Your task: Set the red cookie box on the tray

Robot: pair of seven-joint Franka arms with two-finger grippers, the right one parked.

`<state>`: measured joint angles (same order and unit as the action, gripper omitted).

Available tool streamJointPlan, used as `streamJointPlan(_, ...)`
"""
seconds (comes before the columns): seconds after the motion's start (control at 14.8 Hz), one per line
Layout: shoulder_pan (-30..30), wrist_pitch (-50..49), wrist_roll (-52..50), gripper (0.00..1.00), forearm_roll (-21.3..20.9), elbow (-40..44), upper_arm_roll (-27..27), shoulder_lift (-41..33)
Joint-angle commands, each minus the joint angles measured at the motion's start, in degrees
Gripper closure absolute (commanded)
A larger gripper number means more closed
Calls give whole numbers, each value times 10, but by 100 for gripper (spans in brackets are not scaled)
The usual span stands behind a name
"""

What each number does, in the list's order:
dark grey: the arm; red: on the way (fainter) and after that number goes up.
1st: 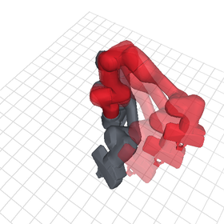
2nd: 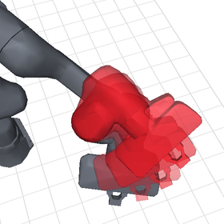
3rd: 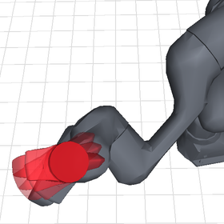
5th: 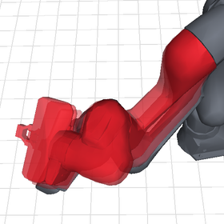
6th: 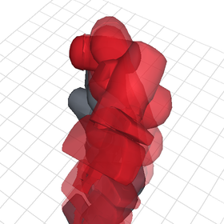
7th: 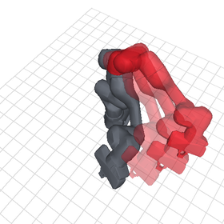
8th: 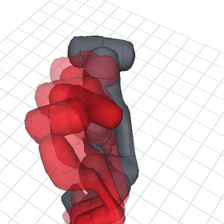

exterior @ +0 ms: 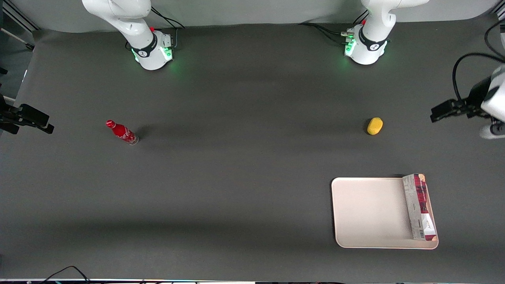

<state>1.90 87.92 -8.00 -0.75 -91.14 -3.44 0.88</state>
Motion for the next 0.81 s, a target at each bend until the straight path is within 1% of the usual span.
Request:
streamJointPlan(0.0,0,9,-7,0,-10,-40,0,-51)
streamJointPlan(0.13,-1,11,-5,0,-22,-36,0,-47)
streamJointPlan(0.74,-2,-5,4,0,-15,-17,-1,-46)
